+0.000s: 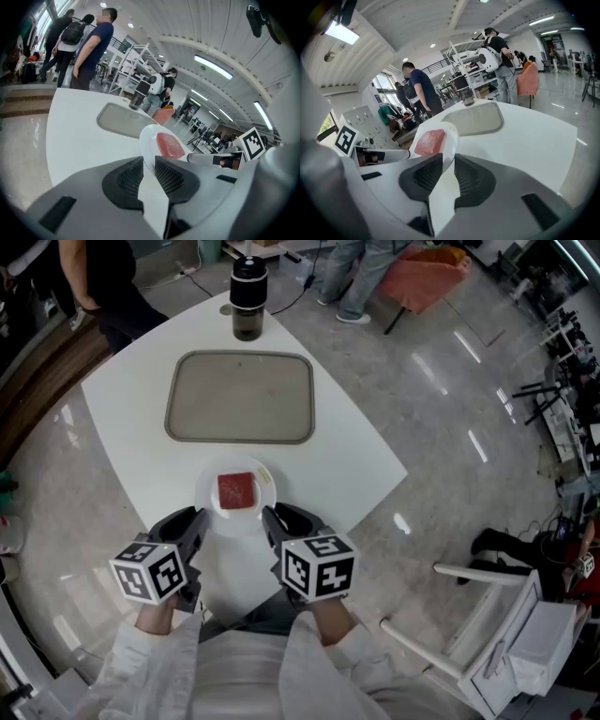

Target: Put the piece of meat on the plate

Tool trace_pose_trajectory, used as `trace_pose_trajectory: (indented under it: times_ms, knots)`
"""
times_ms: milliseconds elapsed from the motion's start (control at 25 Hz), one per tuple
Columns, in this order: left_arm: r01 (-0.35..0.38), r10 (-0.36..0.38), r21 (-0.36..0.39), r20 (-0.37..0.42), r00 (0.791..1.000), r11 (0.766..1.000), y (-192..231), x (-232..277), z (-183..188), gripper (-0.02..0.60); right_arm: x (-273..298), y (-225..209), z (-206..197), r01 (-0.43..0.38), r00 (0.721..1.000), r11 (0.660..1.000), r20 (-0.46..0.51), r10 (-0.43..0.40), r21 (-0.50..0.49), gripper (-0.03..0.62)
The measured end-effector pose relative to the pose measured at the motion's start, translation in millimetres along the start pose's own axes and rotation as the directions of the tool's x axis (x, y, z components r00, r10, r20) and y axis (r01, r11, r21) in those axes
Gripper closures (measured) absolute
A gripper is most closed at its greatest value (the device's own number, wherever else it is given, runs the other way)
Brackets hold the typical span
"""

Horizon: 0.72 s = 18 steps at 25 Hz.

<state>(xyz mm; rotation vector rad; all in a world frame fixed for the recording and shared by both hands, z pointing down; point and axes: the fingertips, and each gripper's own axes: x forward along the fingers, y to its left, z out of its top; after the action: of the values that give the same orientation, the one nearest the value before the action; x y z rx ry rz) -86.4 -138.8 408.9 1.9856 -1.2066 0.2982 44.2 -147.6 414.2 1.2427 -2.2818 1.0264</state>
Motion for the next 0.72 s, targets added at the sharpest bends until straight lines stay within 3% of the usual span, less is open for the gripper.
trace_pose_trajectory:
  times_ms: [720]
  knots:
    - [-0.033,0.034,-0.028,0.059,0.998,0.999,43,98,93,0.500,95,-57,97,-0.037,0.999,0.999,0.002,0.037,0.024,0.508]
